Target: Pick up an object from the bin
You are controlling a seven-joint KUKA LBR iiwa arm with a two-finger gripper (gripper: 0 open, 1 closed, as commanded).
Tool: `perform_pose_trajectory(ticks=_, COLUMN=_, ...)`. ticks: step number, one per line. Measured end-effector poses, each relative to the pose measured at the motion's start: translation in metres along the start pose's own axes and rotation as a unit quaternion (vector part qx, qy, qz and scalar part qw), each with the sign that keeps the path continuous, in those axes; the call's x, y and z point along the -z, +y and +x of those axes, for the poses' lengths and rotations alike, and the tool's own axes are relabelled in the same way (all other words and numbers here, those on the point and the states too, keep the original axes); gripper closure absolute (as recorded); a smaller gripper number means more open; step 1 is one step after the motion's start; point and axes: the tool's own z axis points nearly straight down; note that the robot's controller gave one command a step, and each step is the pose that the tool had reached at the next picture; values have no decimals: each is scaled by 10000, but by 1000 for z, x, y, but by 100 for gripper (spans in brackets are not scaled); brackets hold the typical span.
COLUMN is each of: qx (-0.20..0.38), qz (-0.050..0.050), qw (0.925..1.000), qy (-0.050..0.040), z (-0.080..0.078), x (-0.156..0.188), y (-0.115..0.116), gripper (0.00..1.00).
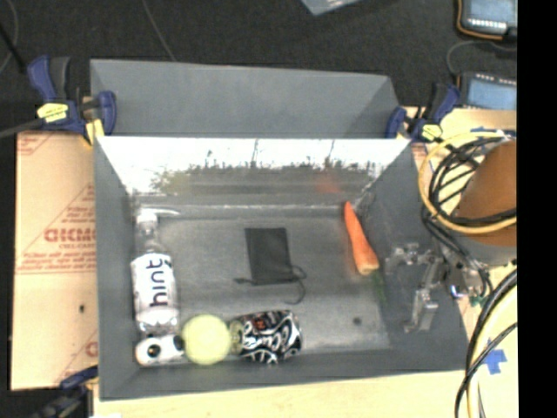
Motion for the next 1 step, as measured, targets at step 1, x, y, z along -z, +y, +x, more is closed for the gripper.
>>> perform_pose_trajectory(ticks=1, qx=21, qz=10, qw=10000, qy=-39, z=-2, x=5, y=1, gripper=0)
